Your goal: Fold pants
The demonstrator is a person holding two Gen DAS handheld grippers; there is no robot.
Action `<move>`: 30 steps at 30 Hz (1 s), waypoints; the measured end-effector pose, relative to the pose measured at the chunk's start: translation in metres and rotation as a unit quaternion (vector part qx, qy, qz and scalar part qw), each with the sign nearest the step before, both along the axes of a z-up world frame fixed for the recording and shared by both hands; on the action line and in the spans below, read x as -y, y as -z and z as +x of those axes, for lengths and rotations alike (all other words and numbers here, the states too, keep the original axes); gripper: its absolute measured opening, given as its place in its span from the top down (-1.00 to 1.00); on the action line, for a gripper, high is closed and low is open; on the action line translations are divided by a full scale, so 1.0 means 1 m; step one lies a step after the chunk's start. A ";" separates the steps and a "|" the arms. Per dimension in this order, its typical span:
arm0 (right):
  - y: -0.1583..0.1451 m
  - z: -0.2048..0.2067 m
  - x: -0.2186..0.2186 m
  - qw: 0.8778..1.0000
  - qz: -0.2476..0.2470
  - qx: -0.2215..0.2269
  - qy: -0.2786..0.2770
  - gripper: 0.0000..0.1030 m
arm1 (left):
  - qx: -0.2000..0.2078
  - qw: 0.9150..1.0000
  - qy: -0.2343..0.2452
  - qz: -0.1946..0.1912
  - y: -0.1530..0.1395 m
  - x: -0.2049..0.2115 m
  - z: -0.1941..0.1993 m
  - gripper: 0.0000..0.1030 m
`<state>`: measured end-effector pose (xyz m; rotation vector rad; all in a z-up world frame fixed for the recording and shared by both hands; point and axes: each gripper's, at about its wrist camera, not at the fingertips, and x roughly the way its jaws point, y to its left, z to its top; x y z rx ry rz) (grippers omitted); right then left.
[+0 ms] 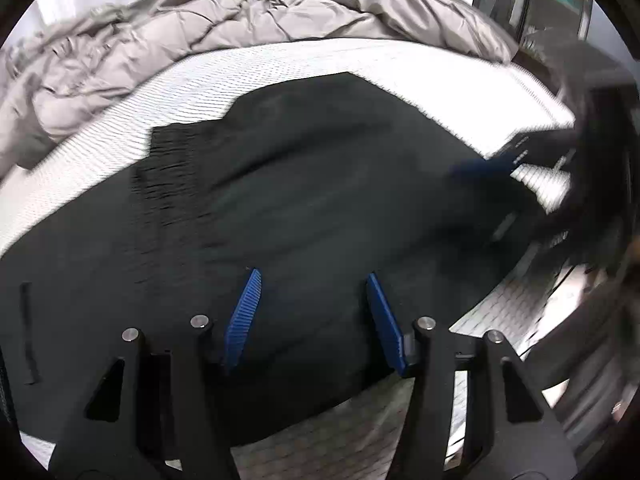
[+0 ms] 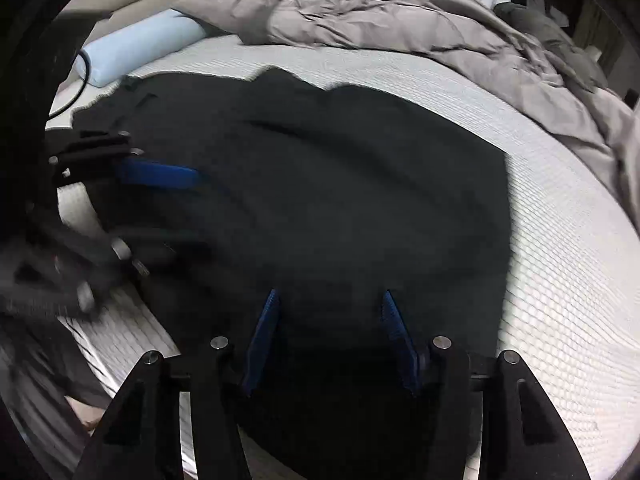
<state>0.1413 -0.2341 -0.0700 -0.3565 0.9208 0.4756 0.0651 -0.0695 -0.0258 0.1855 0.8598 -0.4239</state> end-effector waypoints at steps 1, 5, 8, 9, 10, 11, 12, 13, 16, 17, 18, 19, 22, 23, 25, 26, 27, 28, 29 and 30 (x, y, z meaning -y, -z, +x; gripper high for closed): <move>-0.004 -0.002 0.023 1.000 -0.003 -0.001 0.023 -0.05 | -0.004 1.000 -0.005 -0.004 0.000 -0.008 -0.003 -0.13; -0.010 -0.022 0.103 0.994 -0.011 -0.006 0.106 -0.38 | 0.009 0.999 -0.043 -0.014 -0.013 -0.018 -0.014 -0.13; -0.022 -0.029 0.137 0.988 0.110 -0.027 0.109 -0.36 | 0.042 0.997 -0.021 -0.057 -0.034 0.003 -0.017 -0.22; -0.024 -0.028 0.142 0.984 0.142 -0.036 0.106 -0.36 | 0.050 0.996 -0.012 -0.074 -0.039 0.015 -0.018 -0.36; -0.024 -0.026 0.143 0.981 0.158 -0.046 0.101 -0.36 | 0.059 0.993 -0.003 -0.099 -0.042 0.035 -0.018 -0.43; -0.022 -0.020 0.142 0.977 0.180 -0.061 0.091 -0.36 | 0.058 0.992 0.007 -0.113 -0.040 0.051 -0.013 -0.43; -0.018 -0.014 0.141 0.975 0.193 -0.074 0.087 -0.36 | 0.050 0.991 0.023 -0.119 -0.037 0.071 -0.011 -0.43; -0.015 -0.007 0.139 0.972 0.202 -0.088 0.084 -0.36 | 0.036 0.992 0.047 -0.114 -0.029 0.097 -0.008 -0.43; 0.001 0.018 0.130 0.967 0.212 -0.118 0.082 -0.21 | 0.030 0.998 0.045 -0.032 -0.002 0.140 -0.004 -0.38; 0.008 0.021 0.127 0.965 0.217 -0.123 0.085 -0.20 | 0.027 0.999 0.045 -0.002 0.008 0.148 -0.005 -0.39; 0.012 0.022 0.127 0.961 0.229 -0.128 0.084 -0.20 | 0.038 0.998 0.044 0.005 0.012 0.152 -0.008 -0.40; 0.013 0.025 0.126 0.961 0.234 -0.127 0.081 -0.20 | 0.057 0.997 0.043 0.007 0.012 0.153 -0.015 -0.40; 0.012 0.032 0.119 0.963 0.236 -0.123 0.047 -0.20 | 0.064 0.996 0.053 0.012 0.019 0.152 -0.022 -0.41; 0.013 0.036 0.114 0.963 0.233 -0.126 0.038 -0.20 | 0.063 0.996 0.055 0.013 0.020 0.152 -0.024 -0.41; 0.013 0.047 0.104 0.966 0.220 -0.131 0.029 -0.08 | 0.061 0.997 0.053 0.008 0.024 0.152 -0.027 -0.41; 0.013 0.055 0.098 0.968 0.212 -0.133 0.025 -0.02 | 0.058 0.997 0.052 0.008 0.026 0.153 -0.026 -0.41; 0.014 0.067 0.090 0.969 0.208 -0.134 0.023 0.03 | 0.058 0.997 0.051 0.008 0.027 0.152 -0.025 -0.41; 0.014 0.075 0.087 0.968 0.210 -0.136 0.025 0.14 | 0.055 0.997 0.051 0.009 0.026 0.153 -0.020 -0.41; 0.015 0.087 0.084 0.967 0.211 -0.141 0.028 0.28 | 0.052 0.997 0.051 0.008 0.027 0.152 -0.017 -0.41; 0.016 0.099 0.082 0.967 0.212 -0.142 0.029 0.38 | 0.050 0.997 0.051 0.007 0.027 0.151 -0.016 -0.41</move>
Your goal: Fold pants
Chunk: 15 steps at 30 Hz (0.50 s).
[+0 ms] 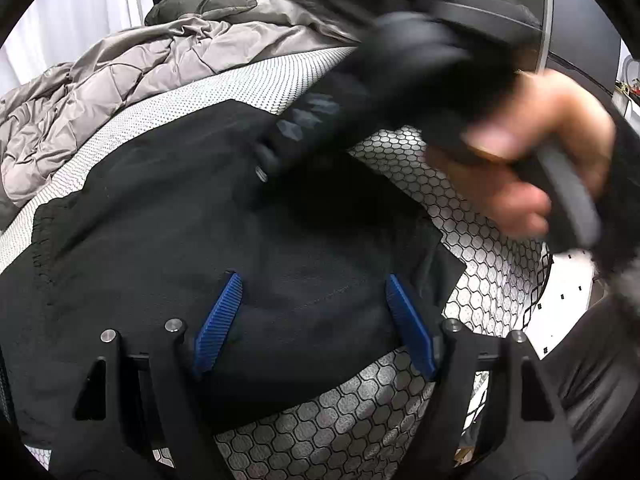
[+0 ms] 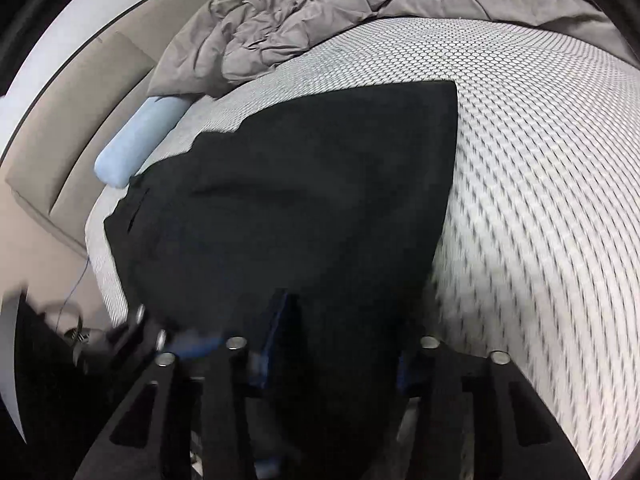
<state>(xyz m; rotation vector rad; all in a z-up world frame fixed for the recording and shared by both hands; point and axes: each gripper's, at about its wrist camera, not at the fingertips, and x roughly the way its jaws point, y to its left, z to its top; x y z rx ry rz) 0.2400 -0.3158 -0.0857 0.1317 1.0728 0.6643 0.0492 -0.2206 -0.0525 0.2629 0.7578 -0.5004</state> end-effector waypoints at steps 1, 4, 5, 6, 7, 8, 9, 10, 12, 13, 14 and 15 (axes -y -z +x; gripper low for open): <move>0.000 0.011 -0.002 1.000 -0.002 0.003 0.003 0.51 | -0.003 1.000 0.001 -0.001 0.000 0.000 0.000 -0.41; 0.000 0.054 -0.001 1.000 0.015 -0.004 0.015 0.59 | -0.002 1.000 0.004 -0.003 0.002 0.000 0.004 -0.41; 0.001 0.073 -0.001 0.999 0.023 -0.013 0.019 0.60 | -0.002 1.000 0.005 -0.004 0.002 -0.001 0.005 -0.41; 0.001 0.092 -0.001 0.999 0.033 -0.018 0.023 0.60 | -0.003 1.000 0.006 -0.004 0.003 -0.001 0.005 -0.41; 0.001 0.106 -0.001 0.999 0.034 -0.018 0.029 0.61 | -0.003 1.000 0.007 -0.004 0.002 -0.001 0.004 -0.41; -0.001 0.125 -0.001 0.999 0.033 -0.013 0.040 0.62 | -0.004 1.000 0.006 -0.004 0.002 -0.001 0.004 -0.41; -0.003 0.137 -0.003 0.998 0.033 -0.010 0.049 0.62 | -0.005 1.000 0.007 -0.003 0.002 -0.001 0.004 -0.41; -0.004 0.153 -0.005 0.998 0.029 -0.012 0.063 0.61 | -0.004 1.000 0.009 -0.002 0.002 -0.001 0.004 -0.41; -0.011 0.166 -0.009 0.997 0.023 -0.010 0.067 0.59 | -0.004 1.000 0.014 -0.006 0.001 -0.003 0.002 -0.45; -0.017 0.165 -0.008 0.997 0.022 -0.013 0.068 0.51 | -0.004 1.000 0.020 -0.010 0.000 -0.004 0.002 -0.46; -0.023 0.160 -0.001 0.997 0.027 -0.012 0.073 0.39 | -0.007 0.999 0.025 -0.020 -0.003 -0.007 0.002 -0.48; -0.028 0.152 0.005 0.996 0.039 -0.007 0.076 0.29 | -0.017 0.999 0.029 -0.036 -0.006 -0.012 0.002 -0.51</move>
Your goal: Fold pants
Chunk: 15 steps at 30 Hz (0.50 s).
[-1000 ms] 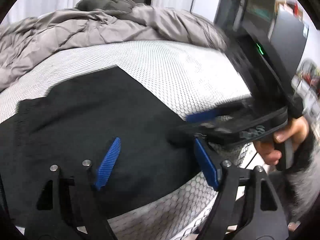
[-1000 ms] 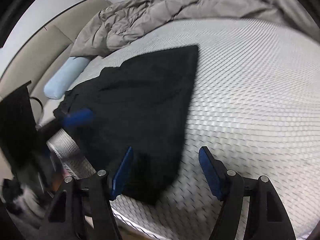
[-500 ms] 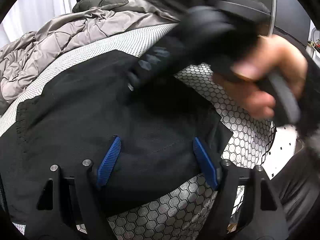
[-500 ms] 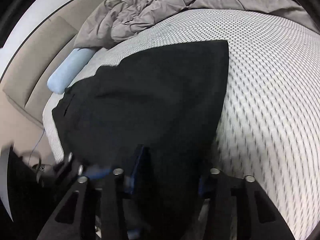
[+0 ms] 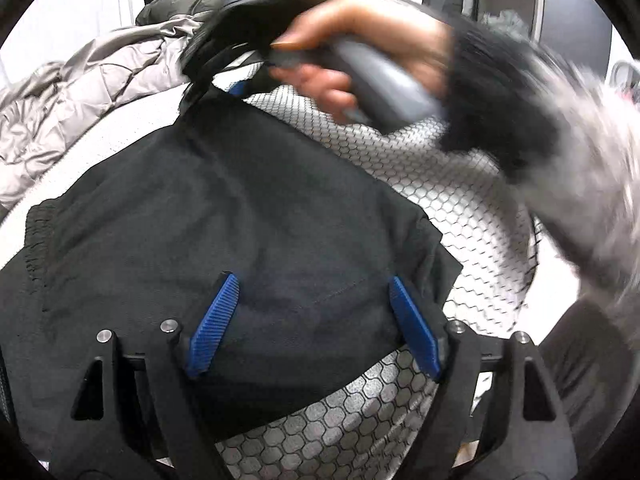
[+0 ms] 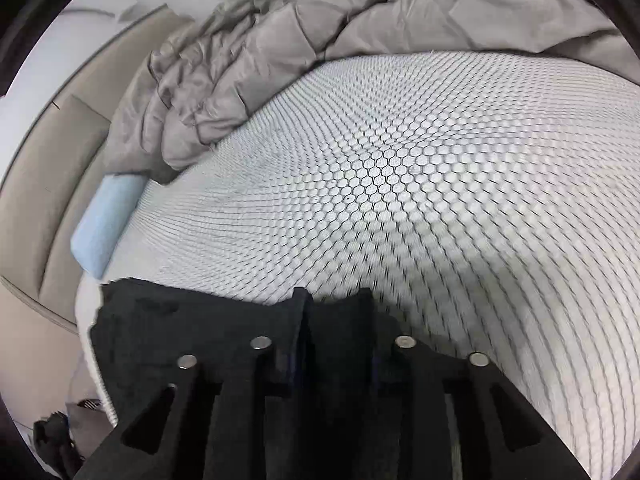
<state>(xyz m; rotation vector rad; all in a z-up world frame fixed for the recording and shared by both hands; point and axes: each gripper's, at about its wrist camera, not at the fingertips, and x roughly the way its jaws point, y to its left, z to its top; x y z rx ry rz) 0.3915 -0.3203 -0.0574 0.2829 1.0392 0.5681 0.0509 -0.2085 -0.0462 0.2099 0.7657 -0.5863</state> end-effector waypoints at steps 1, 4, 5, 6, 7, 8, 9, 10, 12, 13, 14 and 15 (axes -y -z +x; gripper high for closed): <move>-0.004 -0.016 0.013 1.000 0.016 0.006 0.012 0.05 | -0.010 1.000 0.002 -0.013 -0.003 -0.004 0.000 -0.51; 0.003 -0.063 0.046 0.998 0.049 -0.009 0.036 0.01 | -0.038 0.996 -0.005 -0.076 -0.023 -0.031 -0.001 -0.52; 0.010 -0.082 0.057 0.997 0.059 -0.018 0.045 0.01 | -0.036 0.996 -0.012 -0.086 -0.029 -0.041 -0.002 -0.53; 0.018 -0.098 0.059 0.996 0.074 -0.026 0.052 0.01 | -0.031 0.995 -0.021 -0.090 -0.035 -0.051 -0.002 -0.55; 0.027 -0.117 0.067 0.993 0.099 -0.035 0.059 0.01 | -0.019 0.995 -0.036 -0.092 -0.042 -0.064 0.000 -0.56; 0.033 -0.131 0.063 0.991 0.111 -0.040 0.059 0.02 | -0.004 0.994 -0.052 -0.092 -0.049 -0.079 0.000 -0.56; 0.035 -0.141 0.061 0.991 0.117 -0.039 0.058 0.02 | 0.008 0.994 -0.067 -0.090 -0.053 -0.092 0.000 -0.56; 0.035 -0.147 0.056 0.991 0.117 -0.030 0.054 0.09 | 0.019 0.991 -0.095 -0.089 -0.057 -0.112 0.003 -0.56; 0.034 -0.152 0.048 0.992 0.118 -0.017 0.042 0.64 | 0.023 0.986 -0.139 -0.093 -0.062 -0.144 0.016 -0.56; 0.033 -0.150 0.046 0.991 0.125 -0.011 0.050 0.70 | 0.021 0.980 -0.172 -0.100 -0.063 -0.167 0.018 -0.56; 0.028 -0.144 0.048 0.988 0.143 0.000 0.057 0.72 | 0.021 0.975 -0.194 -0.105 -0.065 -0.185 0.021 -0.56; 0.021 -0.137 0.049 0.987 0.147 0.019 0.064 0.72 | 0.022 0.970 -0.214 -0.111 -0.066 -0.201 0.020 -0.56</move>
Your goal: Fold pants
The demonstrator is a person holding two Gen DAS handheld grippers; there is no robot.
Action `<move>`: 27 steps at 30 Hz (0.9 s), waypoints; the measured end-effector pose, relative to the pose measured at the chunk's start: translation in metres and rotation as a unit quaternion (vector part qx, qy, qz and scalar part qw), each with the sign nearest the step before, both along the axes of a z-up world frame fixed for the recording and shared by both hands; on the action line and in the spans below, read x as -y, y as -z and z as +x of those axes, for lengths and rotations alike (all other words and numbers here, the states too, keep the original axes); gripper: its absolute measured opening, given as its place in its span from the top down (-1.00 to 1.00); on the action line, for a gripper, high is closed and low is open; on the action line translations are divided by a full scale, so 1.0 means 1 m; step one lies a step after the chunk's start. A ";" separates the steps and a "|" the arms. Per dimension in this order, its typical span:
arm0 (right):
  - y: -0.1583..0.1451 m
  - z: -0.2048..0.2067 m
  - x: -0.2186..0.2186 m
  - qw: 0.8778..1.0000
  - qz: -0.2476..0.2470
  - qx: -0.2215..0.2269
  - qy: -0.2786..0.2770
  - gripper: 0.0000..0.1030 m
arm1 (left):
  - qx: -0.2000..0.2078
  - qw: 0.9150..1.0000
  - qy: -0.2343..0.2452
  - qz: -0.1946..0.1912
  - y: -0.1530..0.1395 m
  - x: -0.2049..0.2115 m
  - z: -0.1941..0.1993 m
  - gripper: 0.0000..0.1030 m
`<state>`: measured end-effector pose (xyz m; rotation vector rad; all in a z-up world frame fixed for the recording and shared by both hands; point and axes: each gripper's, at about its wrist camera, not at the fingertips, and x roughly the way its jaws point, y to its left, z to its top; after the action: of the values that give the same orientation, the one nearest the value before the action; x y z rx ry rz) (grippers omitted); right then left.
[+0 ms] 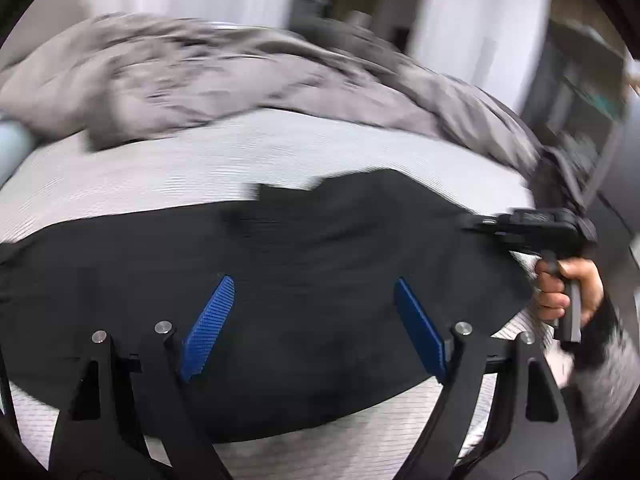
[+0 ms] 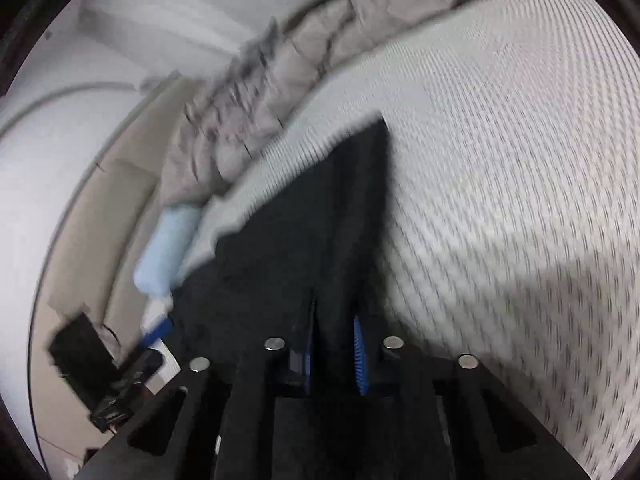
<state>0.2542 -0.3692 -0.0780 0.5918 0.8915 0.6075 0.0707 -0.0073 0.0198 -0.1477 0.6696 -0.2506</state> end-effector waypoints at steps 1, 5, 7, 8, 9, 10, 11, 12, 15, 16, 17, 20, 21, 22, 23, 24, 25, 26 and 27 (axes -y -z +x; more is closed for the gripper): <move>-0.007 0.006 0.000 1.000 -0.011 0.016 0.009 0.71 | -0.001 0.999 -0.032 -0.009 0.001 -0.030 -0.005 -0.56; -0.015 0.013 -0.012 0.987 -0.156 0.017 0.044 0.47 | -0.009 0.992 -0.124 -0.031 -0.001 -0.108 -0.014 -0.56; -0.024 -0.003 -0.008 0.982 -0.177 0.029 0.055 0.37 | -0.021 0.984 -0.172 -0.044 0.004 -0.154 -0.033 -0.56; -0.034 -0.016 -0.010 0.981 -0.178 0.058 0.056 0.21 | -0.026 0.980 -0.190 -0.053 0.008 -0.170 -0.042 -0.56; -0.042 -0.028 -0.016 0.980 -0.171 0.086 0.050 0.14 | -0.033 0.974 -0.212 -0.069 0.014 -0.190 -0.056 -0.56; -0.049 -0.037 -0.027 0.980 -0.162 0.110 0.038 0.12 | -0.042 0.969 -0.230 -0.083 0.020 -0.205 -0.065 -0.56; -0.052 -0.039 -0.037 0.980 -0.155 0.121 0.021 0.11 | -0.051 0.964 -0.244 -0.096 0.029 -0.218 -0.069 -0.56; -0.053 -0.042 -0.053 0.981 -0.147 0.127 -0.013 0.11 | -0.063 0.957 -0.259 -0.116 0.038 -0.232 -0.077 -0.56; -0.036 -0.041 -0.093 0.976 -0.171 0.110 -0.083 0.10 | -0.091 0.940 -0.276 -0.176 0.059 -0.262 -0.098 -0.52; -0.025 -0.037 -0.102 0.973 -0.193 0.087 -0.095 0.10 | -0.092 0.936 -0.276 -0.200 0.066 -0.271 -0.097 -0.49; -0.012 -0.032 -0.109 0.970 -0.213 0.056 -0.104 0.10 | -0.091 0.933 -0.276 -0.212 0.070 -0.274 -0.098 -0.48; -0.016 -0.032 -0.110 0.972 -0.204 0.058 -0.097 0.06 | -0.082 0.919 -0.287 -0.257 0.078 -0.291 -0.096 -0.23; -0.020 -0.036 -0.106 0.973 -0.197 0.063 -0.098 0.04 | -0.081 0.913 -0.295 -0.269 0.079 -0.292 -0.085 -0.02; -0.022 -0.039 -0.104 0.975 -0.189 0.069 -0.097 -0.02 | -0.084 0.907 -0.308 -0.275 0.082 -0.297 -0.077 0.31; -0.025 -0.043 -0.102 0.976 -0.183 0.075 -0.095 -0.08 | -0.086 0.900 -0.324 -0.278 0.083 -0.300 -0.070 0.52; -0.028 -0.046 -0.097 0.976 -0.178 0.079 -0.093 -0.08 | -0.086 0.898 -0.333 -0.274 0.082 -0.297 -0.060 0.83; -0.029 -0.048 -0.095 0.977 -0.175 0.083 -0.092 -0.08 | -0.082 0.899 -0.342 -0.262 0.079 -0.295 -0.056 0.88; -0.029 -0.049 -0.092 0.977 -0.175 0.086 -0.089 -0.08 | -0.071 0.903 -0.347 -0.242 0.071 -0.290 -0.053 0.91; -0.027 -0.051 -0.082 0.977 -0.175 0.089 -0.086 -0.08 | -0.052 0.912 -0.347 -0.212 0.055 -0.277 -0.050 0.93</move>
<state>0.2029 -0.2874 -0.0515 0.1413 0.8594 0.6302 0.0204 0.2692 -0.0353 -0.8058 0.6220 0.3076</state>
